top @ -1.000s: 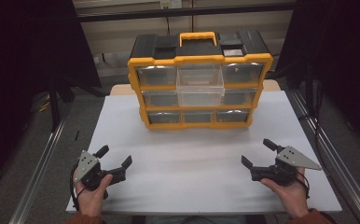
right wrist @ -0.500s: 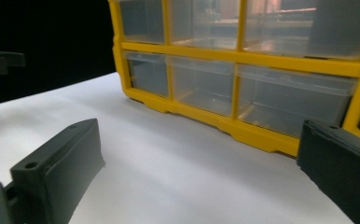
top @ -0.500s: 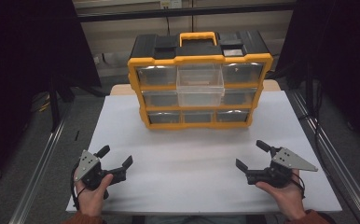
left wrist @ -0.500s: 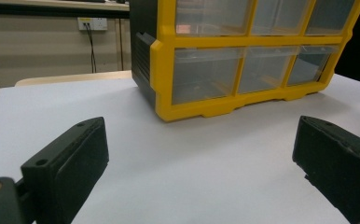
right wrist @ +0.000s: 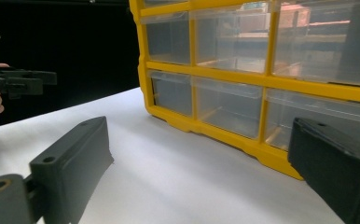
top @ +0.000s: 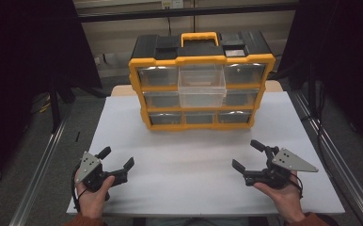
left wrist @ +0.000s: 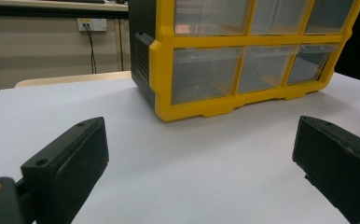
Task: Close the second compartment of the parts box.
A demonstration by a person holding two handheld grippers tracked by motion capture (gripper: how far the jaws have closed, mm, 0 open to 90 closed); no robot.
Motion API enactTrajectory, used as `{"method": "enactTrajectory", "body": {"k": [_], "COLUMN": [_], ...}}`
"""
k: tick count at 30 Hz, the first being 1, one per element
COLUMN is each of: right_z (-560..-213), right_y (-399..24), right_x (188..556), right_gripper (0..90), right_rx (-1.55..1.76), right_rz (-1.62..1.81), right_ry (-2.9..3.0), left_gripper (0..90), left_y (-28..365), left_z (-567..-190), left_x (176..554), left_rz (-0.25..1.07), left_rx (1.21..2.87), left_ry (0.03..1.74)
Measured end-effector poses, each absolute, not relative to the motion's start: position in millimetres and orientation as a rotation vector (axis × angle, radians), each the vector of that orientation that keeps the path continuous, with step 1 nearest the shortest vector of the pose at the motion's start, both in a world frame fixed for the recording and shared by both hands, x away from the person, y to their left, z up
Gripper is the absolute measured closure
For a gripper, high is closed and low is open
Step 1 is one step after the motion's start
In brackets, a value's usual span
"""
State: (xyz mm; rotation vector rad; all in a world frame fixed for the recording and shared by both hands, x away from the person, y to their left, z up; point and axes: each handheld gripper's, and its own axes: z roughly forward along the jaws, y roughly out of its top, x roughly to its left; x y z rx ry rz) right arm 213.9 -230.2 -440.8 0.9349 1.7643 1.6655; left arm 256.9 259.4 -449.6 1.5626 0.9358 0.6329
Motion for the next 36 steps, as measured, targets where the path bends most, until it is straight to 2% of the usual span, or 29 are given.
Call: {"method": "enactTrajectory", "body": {"k": [8, 12, 21, 24, 29, 35, 36], "right_z": [-429.3, -423.5, -416.8, -415.5, -412.9, -402.4, -402.4], "right_y": [-223.7, -219.2, -206.7, -201.9, -191.9, -181.3, -181.3], "right_x": [217.7, 219.3, 224.7, 227.6, 230.7, 237.7, 237.7], "right_gripper": [12.0, 18.7, 27.5, 32.4, 34.1, 47.0, 47.0], "right_rx": [0.91, 0.879, 0.832, 0.825, 0.788, 0.724, 0.724], "right_rz": [1.697, 1.72, 1.77, 1.784, 1.769, 1.815, 1.815], "right_ry": [1.775, 1.784, 1.795, 1.804, 1.833, 1.843, 1.843], "left_gripper": [3.6, 3.6, 3.6, 3.6, 3.6, 3.6, 3.6], "left_y": [259.8, 261.0, 260.9, 261.0, 260.8, 260.4, 260.0], "left_z": [-449.5, -449.4, -449.4, -448.2, -449.0, -448.9, -448.8], "left_x": [256.9, 257.0, 256.9, 255.4, 256.4, 256.2, 256.0], "left_rz": [0.635, 0.637, 0.637, 0.671, 0.647, 0.648, 0.651], "left_rx": [1.564, 1.57, 1.57, 1.6, 1.58, 1.576, 1.576], "left_ry": [0.936, 0.934, 0.936, 0.923, 0.926, 0.928, 0.932]}}
